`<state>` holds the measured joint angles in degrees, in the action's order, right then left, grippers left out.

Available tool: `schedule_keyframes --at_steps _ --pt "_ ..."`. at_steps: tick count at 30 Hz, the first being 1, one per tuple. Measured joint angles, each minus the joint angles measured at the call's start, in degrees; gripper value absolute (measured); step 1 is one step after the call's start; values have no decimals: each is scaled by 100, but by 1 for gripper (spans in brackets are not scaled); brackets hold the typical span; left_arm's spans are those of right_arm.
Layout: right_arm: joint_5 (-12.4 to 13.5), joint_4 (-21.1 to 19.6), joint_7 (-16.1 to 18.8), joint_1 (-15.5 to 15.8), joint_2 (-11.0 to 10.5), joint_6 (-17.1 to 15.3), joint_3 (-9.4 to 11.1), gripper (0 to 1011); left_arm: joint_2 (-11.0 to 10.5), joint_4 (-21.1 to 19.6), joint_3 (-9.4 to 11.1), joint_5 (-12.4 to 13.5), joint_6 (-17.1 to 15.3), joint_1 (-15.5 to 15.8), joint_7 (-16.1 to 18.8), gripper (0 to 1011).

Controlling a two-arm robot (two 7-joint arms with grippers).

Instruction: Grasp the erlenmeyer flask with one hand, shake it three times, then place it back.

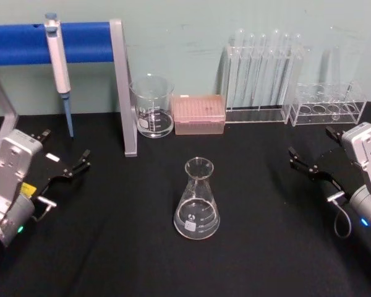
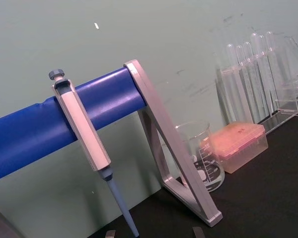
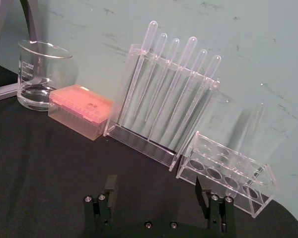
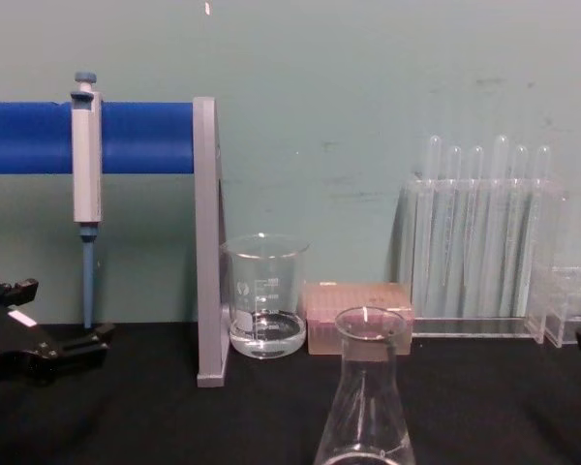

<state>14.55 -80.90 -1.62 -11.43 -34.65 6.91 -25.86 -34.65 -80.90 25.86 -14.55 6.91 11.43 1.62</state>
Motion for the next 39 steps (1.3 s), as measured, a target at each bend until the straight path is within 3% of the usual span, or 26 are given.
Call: schedule_keyframes --at_steps 13,19,26,39 --pt "0 0 0 0 0 0 0 1002 0 0 0 0 0 0 0 1001" --pt "128 -1 92 38 56 -109 144 1003 0 0 0 0 0 0 0 1001" --pt "527 -55 475 158 88 -216 434 1002 0 0 0 0 0 0 0 1001" --pt "857 -345 1209 435 -128 -210 707 1003 0 0 0 1 0 0 0 1001"
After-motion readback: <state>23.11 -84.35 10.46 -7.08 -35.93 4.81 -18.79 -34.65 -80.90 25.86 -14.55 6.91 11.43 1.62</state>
